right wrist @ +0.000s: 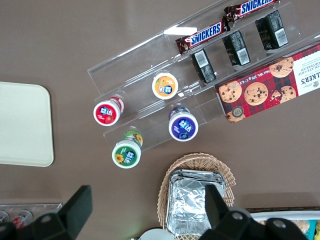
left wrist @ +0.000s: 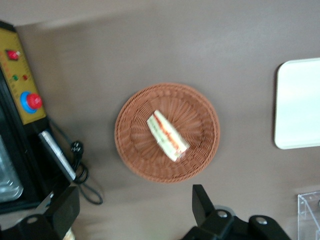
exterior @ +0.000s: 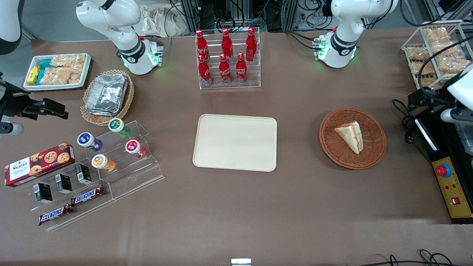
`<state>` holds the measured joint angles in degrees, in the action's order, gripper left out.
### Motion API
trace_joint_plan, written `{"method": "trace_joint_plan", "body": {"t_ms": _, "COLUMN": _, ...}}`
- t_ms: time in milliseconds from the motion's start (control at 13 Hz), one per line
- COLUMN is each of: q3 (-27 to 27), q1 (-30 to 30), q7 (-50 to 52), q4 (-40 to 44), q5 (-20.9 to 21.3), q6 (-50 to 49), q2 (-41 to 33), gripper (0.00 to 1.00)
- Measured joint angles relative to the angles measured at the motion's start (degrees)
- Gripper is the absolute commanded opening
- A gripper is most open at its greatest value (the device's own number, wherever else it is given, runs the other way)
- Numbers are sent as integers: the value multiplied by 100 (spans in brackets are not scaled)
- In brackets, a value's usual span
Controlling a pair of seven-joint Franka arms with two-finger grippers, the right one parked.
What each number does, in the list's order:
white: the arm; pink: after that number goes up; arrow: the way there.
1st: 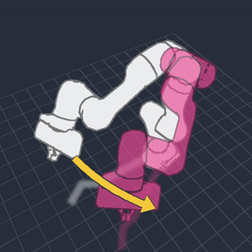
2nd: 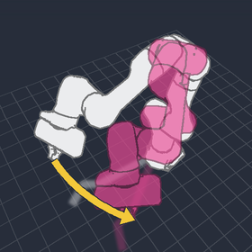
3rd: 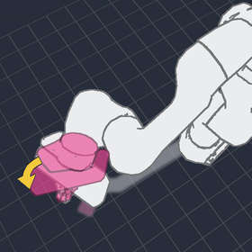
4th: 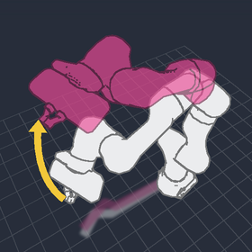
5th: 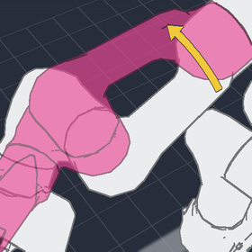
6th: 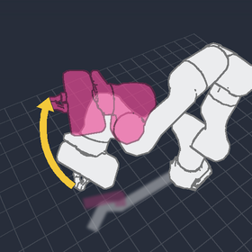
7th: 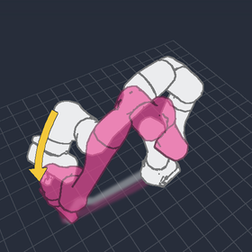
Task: Place sandwich from basket to tray
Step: 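Move the left gripper over the wrapped sandwich in the wicker basket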
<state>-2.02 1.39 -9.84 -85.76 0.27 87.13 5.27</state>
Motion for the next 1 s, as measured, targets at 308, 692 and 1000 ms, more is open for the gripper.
{"method": "trace_joint_plan", "body": {"t_ms": 308, "q3": -117, "q1": -50, "q7": 1066, "q4": 161, "q5": -45, "q6": 256, "q2": 282, "gripper": 100}}
{"method": "trace_joint_plan", "body": {"t_ms": 692, "q3": -329, "q1": -87, "q7": 3661, "q4": -1163, "q5": -27, "q6": 1291, "q2": -93, "gripper": 100}}
{"method": "trace_joint_plan", "body": {"t_ms": 1000, "q3": -331, "q1": -76, "q7": 4539, "q4": -3691, "q5": -26, "q6": 2955, "q2": -1002, "gripper": 100}}
